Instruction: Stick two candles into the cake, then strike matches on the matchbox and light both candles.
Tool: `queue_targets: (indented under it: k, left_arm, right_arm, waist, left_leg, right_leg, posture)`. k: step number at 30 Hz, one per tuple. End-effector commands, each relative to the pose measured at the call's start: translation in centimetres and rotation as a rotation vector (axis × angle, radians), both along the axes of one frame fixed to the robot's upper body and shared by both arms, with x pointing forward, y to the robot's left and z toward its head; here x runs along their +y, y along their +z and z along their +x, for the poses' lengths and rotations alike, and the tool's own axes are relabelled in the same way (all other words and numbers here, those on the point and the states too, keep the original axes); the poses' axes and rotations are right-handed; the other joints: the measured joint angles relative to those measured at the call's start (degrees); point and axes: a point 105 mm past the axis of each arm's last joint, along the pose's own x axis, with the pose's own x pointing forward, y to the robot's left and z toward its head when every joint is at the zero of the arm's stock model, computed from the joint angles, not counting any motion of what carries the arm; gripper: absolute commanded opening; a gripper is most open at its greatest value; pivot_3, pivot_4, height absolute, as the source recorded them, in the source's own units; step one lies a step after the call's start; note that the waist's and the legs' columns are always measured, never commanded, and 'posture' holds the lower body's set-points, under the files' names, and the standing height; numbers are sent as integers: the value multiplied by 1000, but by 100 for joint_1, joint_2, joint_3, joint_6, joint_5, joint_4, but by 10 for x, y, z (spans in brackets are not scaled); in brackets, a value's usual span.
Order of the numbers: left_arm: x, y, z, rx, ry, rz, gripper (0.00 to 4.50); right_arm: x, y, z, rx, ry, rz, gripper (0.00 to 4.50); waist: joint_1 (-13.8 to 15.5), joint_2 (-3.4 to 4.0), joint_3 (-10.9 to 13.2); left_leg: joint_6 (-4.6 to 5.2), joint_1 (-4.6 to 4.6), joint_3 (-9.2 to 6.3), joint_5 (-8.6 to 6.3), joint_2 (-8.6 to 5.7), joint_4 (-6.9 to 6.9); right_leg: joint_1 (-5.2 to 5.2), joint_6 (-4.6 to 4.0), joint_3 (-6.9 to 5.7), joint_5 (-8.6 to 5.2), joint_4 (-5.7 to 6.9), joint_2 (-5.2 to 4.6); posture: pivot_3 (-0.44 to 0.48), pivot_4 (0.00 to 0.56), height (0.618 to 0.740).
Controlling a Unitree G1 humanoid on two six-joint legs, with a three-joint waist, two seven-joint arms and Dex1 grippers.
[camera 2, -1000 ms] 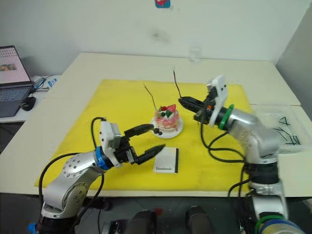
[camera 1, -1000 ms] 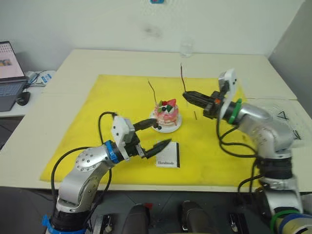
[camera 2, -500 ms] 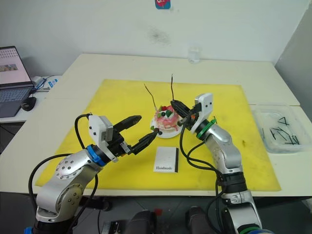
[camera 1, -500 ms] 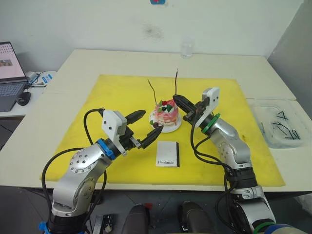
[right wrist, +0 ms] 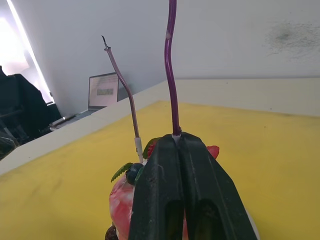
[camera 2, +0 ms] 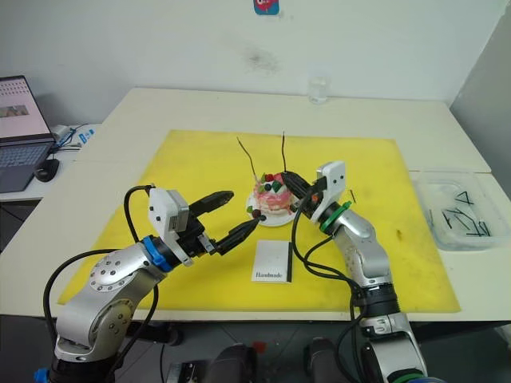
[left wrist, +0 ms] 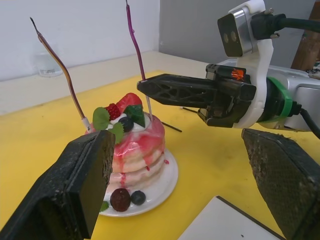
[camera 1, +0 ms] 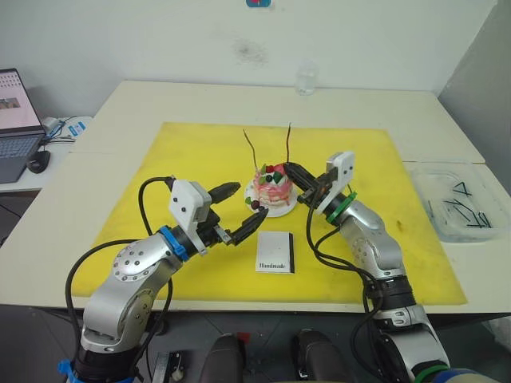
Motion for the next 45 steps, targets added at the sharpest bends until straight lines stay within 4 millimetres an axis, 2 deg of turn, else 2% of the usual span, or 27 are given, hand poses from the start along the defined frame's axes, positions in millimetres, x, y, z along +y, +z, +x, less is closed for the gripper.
queue_targets:
  k: [1, 12, 39, 45]
  left_arm:
    - [-5, 12, -4, -52, -26, -8, 4500]
    - [-7, 11, -4, -44, -32, -18, 4500]
    - [-6, 13, -1, -40, -27, -24, 4500]
    - [-5, 14, 0, -38, -27, -27, 4500]
  right_arm:
    - [0, 9, -3, -45, -6, 11, 31]
    - [-6, 11, -1, -64, -36, -3, 31]
    - [-5, -11, -10, 22, -48, 50, 31]
    - [-7, -9, -12, 19, -52, 77, 31]
  waist:
    - [0, 0, 0]
    - [0, 0, 0]
    - [-1, 0, 0]
    - [-3, 0, 0]
  left_leg:
    - [0, 0, -1, 0, 0, 0]
    - [0, 0, 0, 0, 0, 0]
    - [0, 0, 0, 0, 0, -1]
    - [0, 0, -1, 0, 1, -1]
  right_leg:
    - [0, 0, 0, 0, 0, 0]
    - [0, 0, 0, 0, -1, 0]
    - [0, -2, 1, -1, -2, 0]
    - [0, -2, 0, -2, -2, -1]
  posture:
    - [0, 150, 740]
    - [0, 150, 740]
    - [0, 150, 740]
    - [0, 150, 740]
